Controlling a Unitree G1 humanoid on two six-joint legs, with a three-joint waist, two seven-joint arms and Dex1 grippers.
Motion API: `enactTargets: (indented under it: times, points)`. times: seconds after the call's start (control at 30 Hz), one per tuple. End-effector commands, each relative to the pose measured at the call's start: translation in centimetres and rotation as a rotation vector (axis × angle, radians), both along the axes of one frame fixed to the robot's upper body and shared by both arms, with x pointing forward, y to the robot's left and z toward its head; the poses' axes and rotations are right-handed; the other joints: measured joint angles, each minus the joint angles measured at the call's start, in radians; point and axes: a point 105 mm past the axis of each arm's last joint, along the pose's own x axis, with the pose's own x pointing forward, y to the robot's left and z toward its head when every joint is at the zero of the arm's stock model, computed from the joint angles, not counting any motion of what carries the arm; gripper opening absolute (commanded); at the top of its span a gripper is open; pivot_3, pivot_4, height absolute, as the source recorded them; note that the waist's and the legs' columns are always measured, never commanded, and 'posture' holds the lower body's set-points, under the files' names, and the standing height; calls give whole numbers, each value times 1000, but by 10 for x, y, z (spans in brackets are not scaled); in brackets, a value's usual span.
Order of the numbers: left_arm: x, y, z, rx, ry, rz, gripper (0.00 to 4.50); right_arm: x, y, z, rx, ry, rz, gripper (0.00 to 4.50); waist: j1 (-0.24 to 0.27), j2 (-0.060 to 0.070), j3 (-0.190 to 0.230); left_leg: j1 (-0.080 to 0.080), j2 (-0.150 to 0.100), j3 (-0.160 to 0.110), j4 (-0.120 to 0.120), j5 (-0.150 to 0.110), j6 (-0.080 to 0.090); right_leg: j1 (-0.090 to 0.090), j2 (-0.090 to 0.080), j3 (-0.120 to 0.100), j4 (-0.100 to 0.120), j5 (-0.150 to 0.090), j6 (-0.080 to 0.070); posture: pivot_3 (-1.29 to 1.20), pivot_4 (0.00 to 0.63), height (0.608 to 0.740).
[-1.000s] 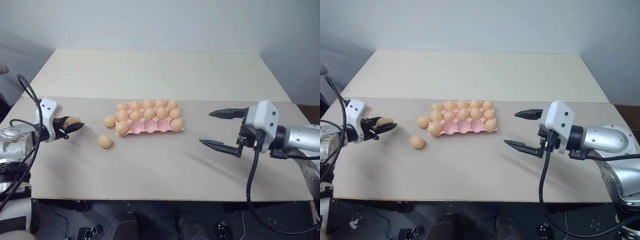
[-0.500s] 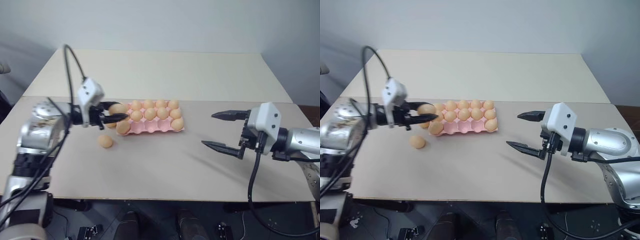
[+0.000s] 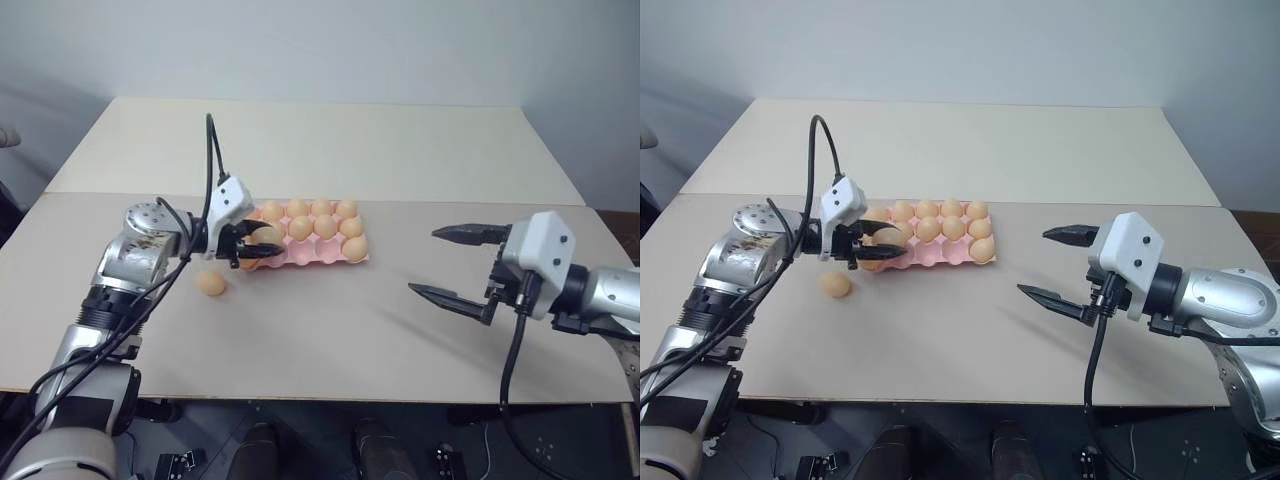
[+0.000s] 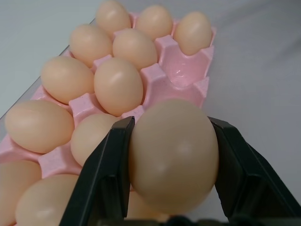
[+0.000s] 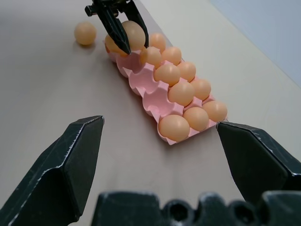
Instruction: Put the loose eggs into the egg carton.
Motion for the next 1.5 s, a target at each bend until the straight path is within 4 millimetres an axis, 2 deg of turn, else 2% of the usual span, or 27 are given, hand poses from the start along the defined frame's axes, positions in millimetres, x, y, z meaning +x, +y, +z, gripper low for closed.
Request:
enactTargets:
  times: [0.03,0.2,0.4,0.47,0.57,0.67,0.73,0.93,1.0,1.2,1.33,1.5]
  points:
    - [0,-5,11,-5,-68,-21,2950,-4,-1,11,-4,-46,-4,4500,0,0,0,0,0,0,0,0,0,0,0,0,0,0,0,0,150,740]
    - [1,-3,17,-14,-104,2,4456,-4,0,12,-4,-44,3,4500,0,0,0,0,0,0,0,0,0,0,0,0,0,0,0,0,150,740]
    - [-7,10,46,-59,-167,36,4456,-1,4,12,-1,-42,27,4500,-2,0,0,0,0,0,0,0,0,0,0,0,0,0,0,0,150,740]
    - [-14,17,65,-105,-200,51,4456,0,5,12,0,-37,38,4500,-3,0,0,0,0,0,0,0,0,0,0,0,0,0,0,0,150,740]
    - [-28,40,80,-149,-213,96,4456,2,7,11,-3,-28,57,4500,-3,0,0,0,0,0,0,0,0,0,0,0,0,0,0,0,150,740]
    - [-43,69,78,-124,-226,156,4456,4,7,10,-5,-22,70,4500,-13,0,0,2,0,0,-1,0,0,0,0,1,0,0,0,0,150,740]
    - [-59,91,69,-115,-224,207,4456,6,7,9,-8,-17,82,4500,-14,1,0,2,1,0,-1,0,0,0,0,0,0,0,0,0,150,740]
    - [-110,128,48,-149,-214,343,4456,11,6,5,-9,3,99,4500,-8,0,0,1,1,0,-1,0,0,0,0,0,0,0,0,0,150,740]
    - [-119,131,47,-172,-213,370,4456,11,6,3,-14,7,106,4500,0,0,0,1,1,0,-1,0,0,0,0,0,0,0,0,0,150,740]
    - [-139,127,26,-185,-171,424,4456,14,4,2,-18,13,108,4500,8,0,0,2,1,1,-1,0,0,2,-1,0,-2,0,0,0,150,740]
    - [-142,124,23,-200,-166,437,4456,13,3,2,-25,11,104,4500,5,0,0,2,1,1,-1,0,0,1,-1,0,-1,0,0,0,150,740]
    - [-136,122,22,-183,-168,425,4456,12,3,3,-24,9,103,4500,1,0,0,3,1,1,-2,0,0,1,-1,0,-1,0,0,0,150,740]
